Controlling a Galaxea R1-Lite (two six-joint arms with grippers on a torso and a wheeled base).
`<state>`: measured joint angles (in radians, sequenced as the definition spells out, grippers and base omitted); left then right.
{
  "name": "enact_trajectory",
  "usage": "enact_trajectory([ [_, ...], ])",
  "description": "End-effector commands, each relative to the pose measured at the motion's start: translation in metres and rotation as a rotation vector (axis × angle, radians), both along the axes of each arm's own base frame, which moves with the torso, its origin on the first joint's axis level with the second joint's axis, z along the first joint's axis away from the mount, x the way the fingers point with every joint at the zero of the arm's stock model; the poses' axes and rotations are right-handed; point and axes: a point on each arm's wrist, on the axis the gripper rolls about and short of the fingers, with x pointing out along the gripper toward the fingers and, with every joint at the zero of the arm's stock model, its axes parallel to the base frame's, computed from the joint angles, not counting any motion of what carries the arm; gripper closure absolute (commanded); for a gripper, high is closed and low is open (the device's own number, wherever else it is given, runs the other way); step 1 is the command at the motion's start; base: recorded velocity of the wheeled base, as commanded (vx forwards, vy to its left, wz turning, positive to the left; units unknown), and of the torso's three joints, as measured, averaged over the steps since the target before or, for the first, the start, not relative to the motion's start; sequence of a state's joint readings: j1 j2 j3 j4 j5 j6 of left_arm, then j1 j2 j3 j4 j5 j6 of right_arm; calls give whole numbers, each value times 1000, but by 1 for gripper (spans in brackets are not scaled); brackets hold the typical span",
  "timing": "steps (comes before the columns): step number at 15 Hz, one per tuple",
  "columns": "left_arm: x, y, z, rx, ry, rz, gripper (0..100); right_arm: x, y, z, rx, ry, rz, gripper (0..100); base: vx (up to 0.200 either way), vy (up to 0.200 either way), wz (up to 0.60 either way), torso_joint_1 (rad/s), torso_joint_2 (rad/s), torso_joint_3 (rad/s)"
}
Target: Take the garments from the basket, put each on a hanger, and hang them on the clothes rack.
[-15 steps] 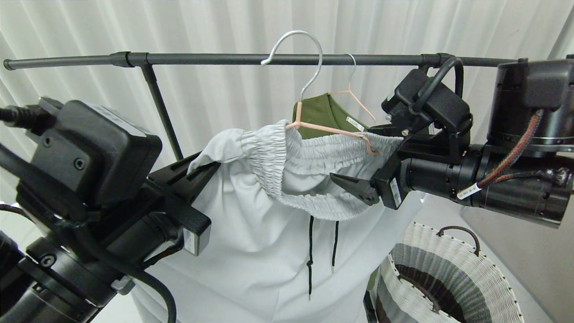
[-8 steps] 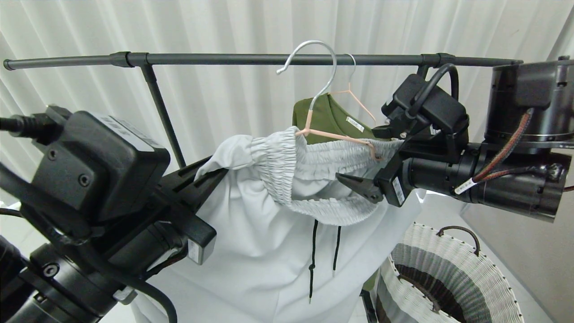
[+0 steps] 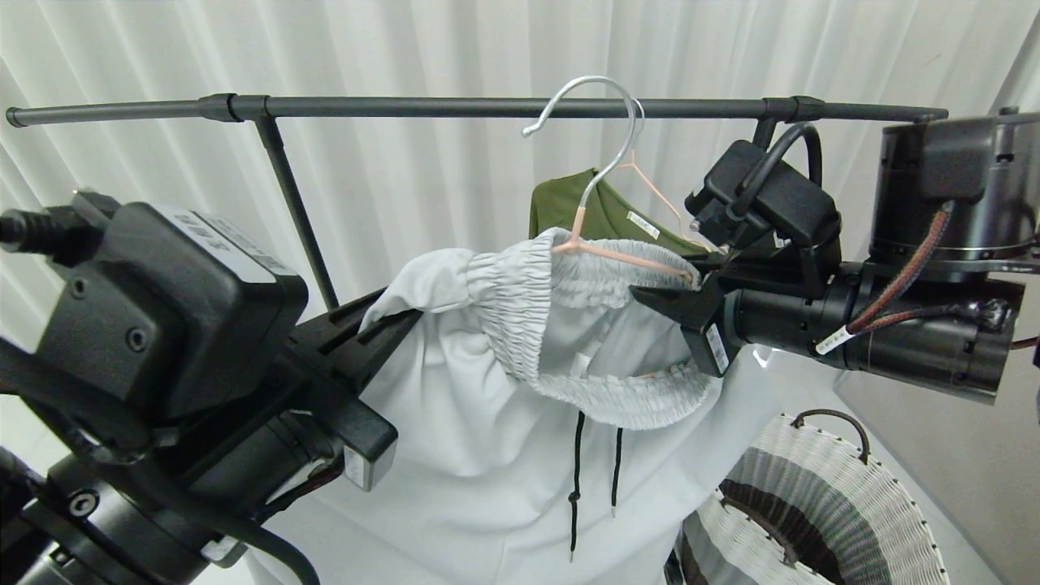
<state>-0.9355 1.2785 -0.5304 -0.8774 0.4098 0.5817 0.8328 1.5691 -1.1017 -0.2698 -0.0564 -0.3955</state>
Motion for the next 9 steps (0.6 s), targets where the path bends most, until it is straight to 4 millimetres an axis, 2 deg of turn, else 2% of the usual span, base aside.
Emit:
enact_trajectory([
  [1,-1,1,1,-5,-3,0,100,1,-1,0,0,0,-3,100,0,0,0,0,0,0],
  [6,-1,0,-1,6,-3,-20,100,0,-1,1,5,-6,-6,100,0,0,0,0,0,0],
  [7,-1,-1,-2,10,-3,-22,0,0,-1,1,4,-9,-6,100,0,0,0,0,0,0],
  [9,-2,0,-2,9,-1,-24,0,-2,-3,5,-2,-34,-1,100,0,0,0,0,0,0],
])
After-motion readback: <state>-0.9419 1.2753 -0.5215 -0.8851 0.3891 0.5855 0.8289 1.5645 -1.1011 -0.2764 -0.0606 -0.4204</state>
